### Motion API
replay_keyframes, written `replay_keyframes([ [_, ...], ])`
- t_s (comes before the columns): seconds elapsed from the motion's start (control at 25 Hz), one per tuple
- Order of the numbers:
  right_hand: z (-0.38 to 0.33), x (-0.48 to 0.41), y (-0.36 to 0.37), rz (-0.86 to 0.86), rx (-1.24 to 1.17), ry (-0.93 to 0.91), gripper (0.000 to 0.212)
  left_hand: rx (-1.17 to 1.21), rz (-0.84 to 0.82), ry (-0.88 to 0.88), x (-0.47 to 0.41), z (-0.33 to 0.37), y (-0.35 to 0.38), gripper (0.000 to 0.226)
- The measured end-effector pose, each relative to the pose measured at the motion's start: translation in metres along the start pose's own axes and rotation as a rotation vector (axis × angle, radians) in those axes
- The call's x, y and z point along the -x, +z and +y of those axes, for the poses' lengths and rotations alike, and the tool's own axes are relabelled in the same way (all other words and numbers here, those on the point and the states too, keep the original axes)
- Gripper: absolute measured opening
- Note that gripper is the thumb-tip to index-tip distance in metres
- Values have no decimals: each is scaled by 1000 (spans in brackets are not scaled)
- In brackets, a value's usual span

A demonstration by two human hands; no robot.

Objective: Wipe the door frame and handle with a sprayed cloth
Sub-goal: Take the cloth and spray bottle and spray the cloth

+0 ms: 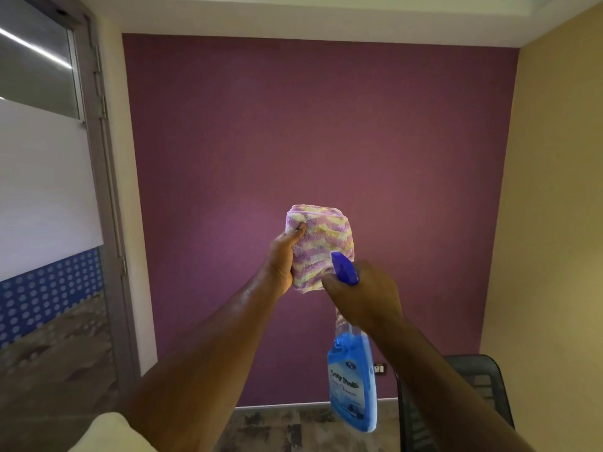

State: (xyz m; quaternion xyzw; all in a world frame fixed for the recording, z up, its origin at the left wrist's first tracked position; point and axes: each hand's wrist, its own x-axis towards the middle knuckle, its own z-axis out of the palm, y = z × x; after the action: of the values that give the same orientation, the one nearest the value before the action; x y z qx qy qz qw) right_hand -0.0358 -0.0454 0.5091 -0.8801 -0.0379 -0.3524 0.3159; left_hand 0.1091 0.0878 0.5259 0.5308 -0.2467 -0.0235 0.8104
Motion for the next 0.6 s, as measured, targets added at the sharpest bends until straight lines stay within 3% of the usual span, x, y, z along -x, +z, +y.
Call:
replay_keyframes([
  [0.6,58,33,-6,-20,67,99,40,12,-24,13,4,14,8,55],
])
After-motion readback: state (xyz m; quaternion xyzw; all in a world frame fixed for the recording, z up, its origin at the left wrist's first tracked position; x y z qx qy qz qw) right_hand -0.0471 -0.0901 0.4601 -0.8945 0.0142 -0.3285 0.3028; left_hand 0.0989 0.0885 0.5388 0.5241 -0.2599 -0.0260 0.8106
